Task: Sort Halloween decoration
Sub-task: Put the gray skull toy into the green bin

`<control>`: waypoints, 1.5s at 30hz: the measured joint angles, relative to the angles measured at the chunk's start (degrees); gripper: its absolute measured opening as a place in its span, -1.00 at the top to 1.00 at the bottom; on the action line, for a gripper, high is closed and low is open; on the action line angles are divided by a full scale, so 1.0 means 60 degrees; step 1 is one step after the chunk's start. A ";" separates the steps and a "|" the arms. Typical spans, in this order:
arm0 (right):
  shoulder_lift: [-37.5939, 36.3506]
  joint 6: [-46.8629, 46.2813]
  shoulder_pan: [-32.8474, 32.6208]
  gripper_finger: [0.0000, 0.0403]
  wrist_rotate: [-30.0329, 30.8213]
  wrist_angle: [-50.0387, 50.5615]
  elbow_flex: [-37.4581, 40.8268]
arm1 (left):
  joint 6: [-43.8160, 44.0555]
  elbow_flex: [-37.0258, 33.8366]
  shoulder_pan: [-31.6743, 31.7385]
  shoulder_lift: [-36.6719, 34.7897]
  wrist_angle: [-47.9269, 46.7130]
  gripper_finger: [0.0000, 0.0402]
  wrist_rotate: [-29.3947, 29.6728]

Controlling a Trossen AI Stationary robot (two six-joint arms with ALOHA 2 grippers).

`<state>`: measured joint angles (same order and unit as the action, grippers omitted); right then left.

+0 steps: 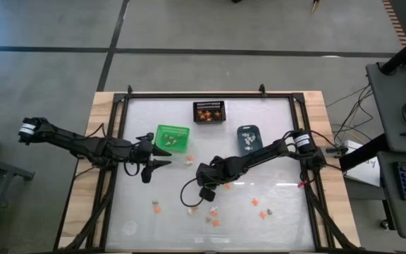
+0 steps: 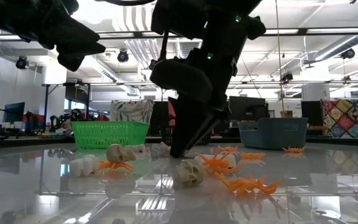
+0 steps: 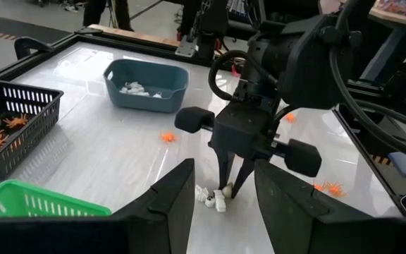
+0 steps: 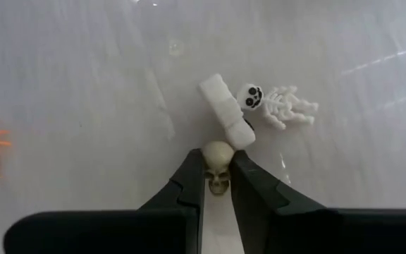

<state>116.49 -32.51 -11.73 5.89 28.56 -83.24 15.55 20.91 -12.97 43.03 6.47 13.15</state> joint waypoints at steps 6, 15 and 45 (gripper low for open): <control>-0.0363 0.0417 0.0015 0.80 -0.0311 0.0614 0.0036 | 0.0000 0.0000 0.0000 0.0000 0.0072 0.35 0.0000; -0.1281 0.1980 0.0242 0.80 -0.0534 0.0644 0.0036 | 0.0000 -0.0011 0.0000 0.0004 0.0369 0.35 0.0499; 0.0447 0.5588 0.3631 0.78 -0.0624 -0.7611 0.0025 | -0.1929 0.1109 0.0000 -0.0225 0.0923 0.35 0.0570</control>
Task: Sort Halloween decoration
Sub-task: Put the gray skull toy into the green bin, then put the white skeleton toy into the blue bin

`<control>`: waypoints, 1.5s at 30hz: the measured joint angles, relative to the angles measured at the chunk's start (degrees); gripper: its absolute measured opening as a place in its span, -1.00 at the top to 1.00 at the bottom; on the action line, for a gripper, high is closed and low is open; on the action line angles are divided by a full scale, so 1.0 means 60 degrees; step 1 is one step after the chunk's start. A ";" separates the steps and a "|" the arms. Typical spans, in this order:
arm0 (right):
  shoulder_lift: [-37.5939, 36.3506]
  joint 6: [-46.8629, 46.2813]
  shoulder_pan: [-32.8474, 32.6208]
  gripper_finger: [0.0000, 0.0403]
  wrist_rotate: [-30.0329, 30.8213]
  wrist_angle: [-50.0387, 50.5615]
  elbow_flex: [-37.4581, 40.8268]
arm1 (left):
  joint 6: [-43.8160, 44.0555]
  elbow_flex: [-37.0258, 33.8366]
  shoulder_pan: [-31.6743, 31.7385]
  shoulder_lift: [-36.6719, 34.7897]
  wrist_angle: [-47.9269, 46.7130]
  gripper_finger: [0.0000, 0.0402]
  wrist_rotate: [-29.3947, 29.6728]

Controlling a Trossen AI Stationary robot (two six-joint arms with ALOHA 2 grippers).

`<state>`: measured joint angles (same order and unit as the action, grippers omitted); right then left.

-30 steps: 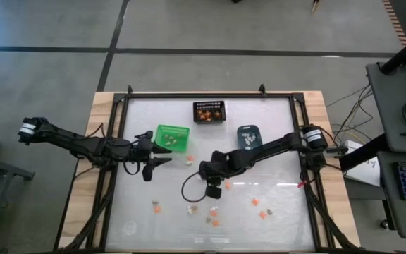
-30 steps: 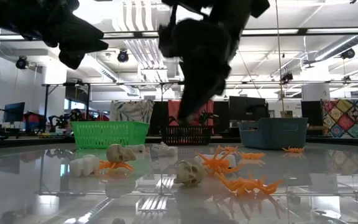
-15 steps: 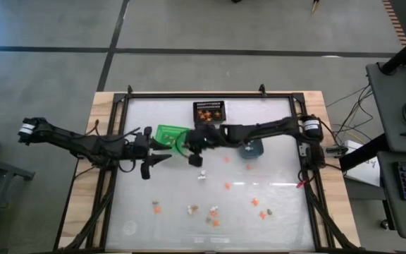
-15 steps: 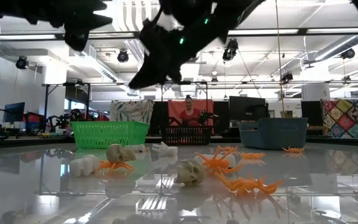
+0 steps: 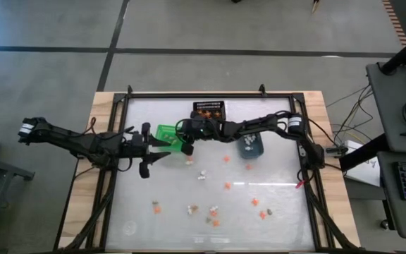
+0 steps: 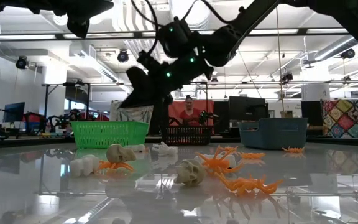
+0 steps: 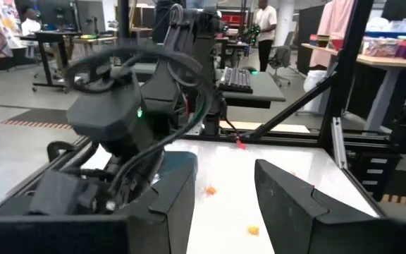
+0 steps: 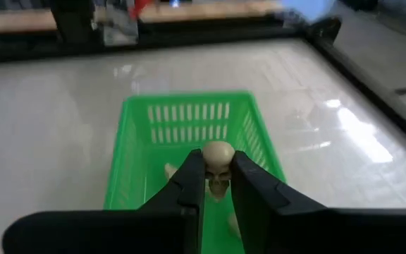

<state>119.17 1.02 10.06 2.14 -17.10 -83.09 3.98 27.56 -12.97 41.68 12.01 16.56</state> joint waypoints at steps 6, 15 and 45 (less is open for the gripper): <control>0.0009 -0.0122 0.0000 0.53 -0.0184 0.0011 0.0004 | -0.0080 -0.0035 0.0011 0.0003 -0.0007 0.35 0.0423; -0.0226 -0.0288 -0.0005 0.24 -0.0191 0.0594 0.0007 | 0.0029 -0.0046 0.0011 0.0056 -0.0010 0.35 0.0425; -0.6161 -0.0448 -0.2957 0.31 -0.0107 -0.0522 0.5469 | 0.1276 -0.0064 -0.0016 0.3290 0.0407 0.35 0.0394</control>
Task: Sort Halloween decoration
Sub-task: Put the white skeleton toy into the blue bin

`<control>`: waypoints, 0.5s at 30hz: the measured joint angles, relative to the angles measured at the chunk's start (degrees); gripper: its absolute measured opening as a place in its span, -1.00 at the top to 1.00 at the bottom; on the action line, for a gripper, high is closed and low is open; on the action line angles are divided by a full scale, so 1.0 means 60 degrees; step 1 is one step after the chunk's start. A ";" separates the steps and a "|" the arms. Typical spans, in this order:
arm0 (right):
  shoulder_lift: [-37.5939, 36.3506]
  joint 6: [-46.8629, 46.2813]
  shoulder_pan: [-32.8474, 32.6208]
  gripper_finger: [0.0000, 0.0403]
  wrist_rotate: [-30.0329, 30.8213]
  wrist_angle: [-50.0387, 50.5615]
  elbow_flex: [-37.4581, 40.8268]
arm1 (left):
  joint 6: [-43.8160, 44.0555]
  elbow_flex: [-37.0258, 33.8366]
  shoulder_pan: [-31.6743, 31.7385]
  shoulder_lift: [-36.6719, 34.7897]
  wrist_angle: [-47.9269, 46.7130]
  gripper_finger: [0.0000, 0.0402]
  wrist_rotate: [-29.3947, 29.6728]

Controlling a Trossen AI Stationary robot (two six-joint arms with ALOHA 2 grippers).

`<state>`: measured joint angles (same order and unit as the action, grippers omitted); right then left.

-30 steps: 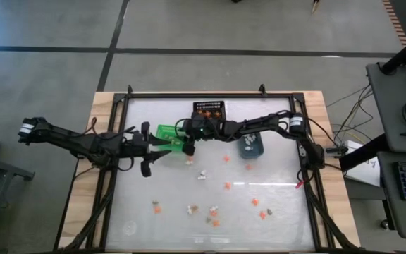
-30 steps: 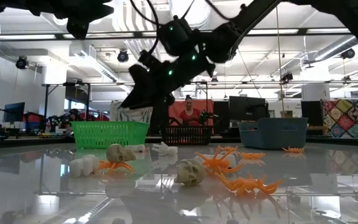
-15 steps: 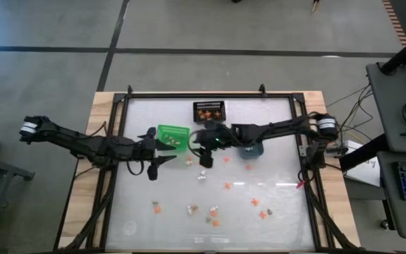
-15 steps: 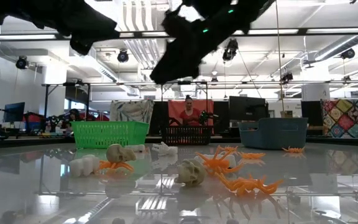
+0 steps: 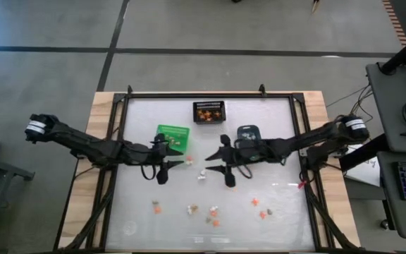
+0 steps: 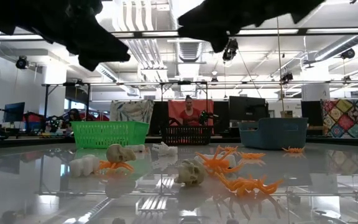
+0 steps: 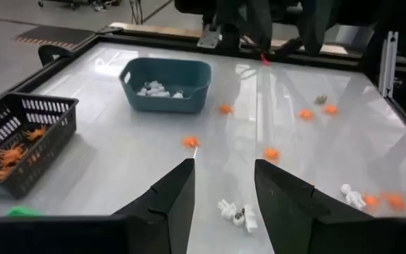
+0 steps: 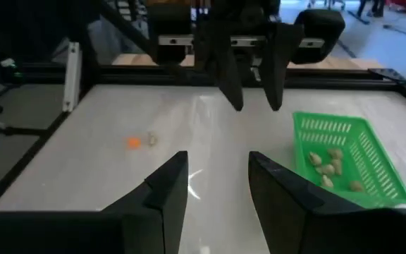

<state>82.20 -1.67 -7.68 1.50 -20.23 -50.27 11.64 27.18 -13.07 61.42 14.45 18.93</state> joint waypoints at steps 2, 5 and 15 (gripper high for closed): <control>-0.0211 0.0006 -0.0105 0.31 0.0011 -0.0299 0.0404 | 0.0055 0.0004 -0.0002 0.0138 0.0119 0.35 -0.0002; -0.0377 0.0010 -0.0160 0.30 0.0009 -0.0576 0.0860 | 0.0196 0.0004 -0.0002 0.0403 0.0412 0.35 -0.0005; -0.0322 0.0174 -0.0157 0.34 0.0018 -0.0837 0.0963 | 0.0730 0.0004 -0.0027 0.1076 0.0759 0.35 0.0047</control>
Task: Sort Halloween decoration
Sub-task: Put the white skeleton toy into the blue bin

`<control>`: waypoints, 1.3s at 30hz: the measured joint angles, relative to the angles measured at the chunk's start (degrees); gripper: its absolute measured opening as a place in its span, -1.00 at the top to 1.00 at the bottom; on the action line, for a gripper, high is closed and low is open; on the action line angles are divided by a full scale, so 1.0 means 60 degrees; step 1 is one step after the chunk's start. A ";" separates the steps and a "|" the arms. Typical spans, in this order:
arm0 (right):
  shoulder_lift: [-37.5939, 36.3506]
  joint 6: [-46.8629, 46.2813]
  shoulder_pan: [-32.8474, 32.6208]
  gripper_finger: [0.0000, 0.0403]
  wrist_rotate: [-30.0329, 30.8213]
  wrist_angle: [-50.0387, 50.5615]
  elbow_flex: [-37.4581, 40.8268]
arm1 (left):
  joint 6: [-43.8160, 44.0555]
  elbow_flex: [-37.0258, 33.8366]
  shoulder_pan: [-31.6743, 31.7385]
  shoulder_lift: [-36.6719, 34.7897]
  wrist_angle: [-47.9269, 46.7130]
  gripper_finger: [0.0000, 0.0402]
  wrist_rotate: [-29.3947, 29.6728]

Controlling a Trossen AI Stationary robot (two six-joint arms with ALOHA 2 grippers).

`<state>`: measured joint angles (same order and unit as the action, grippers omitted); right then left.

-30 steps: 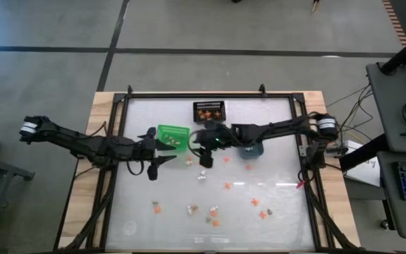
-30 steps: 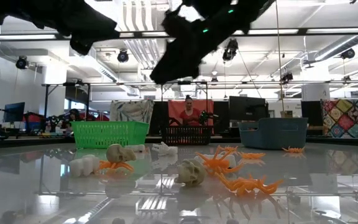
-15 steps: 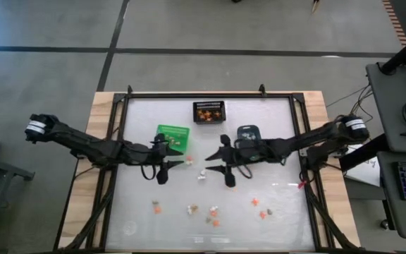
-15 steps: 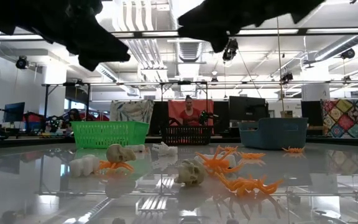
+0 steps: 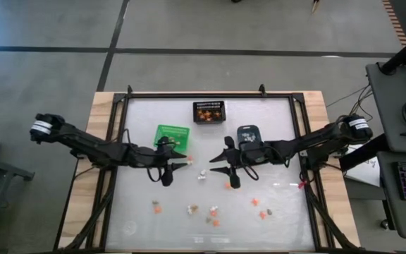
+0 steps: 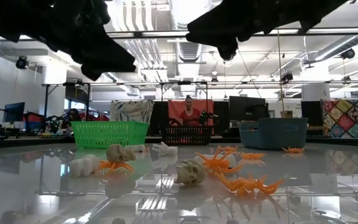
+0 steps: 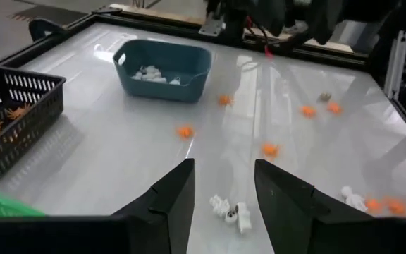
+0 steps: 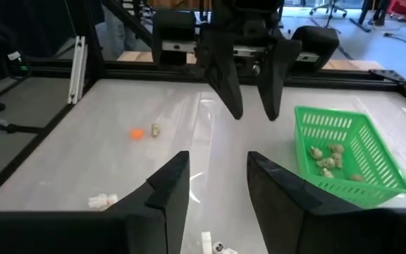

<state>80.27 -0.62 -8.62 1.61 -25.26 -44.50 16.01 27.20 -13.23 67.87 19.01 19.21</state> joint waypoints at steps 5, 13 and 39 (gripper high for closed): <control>0.0035 -0.0425 -0.0082 0.33 -0.0015 0.0000 -0.0002 | -0.0013 0.0000 0.0000 0.0229 -0.0017 0.35 0.0036; 0.0036 -0.0399 -0.0255 0.35 -0.0018 -0.0007 -0.0002 | -0.0234 0.0000 0.0000 0.0863 -0.0015 0.35 0.0115; 0.0081 -0.0353 -0.0248 0.37 -0.0010 0.0166 0.0000 | -0.0346 0.0051 -0.0015 0.3837 0.0426 0.14 0.1070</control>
<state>80.75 -2.74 -10.11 1.54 -24.26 -44.50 13.93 27.51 -13.32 90.89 21.56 25.63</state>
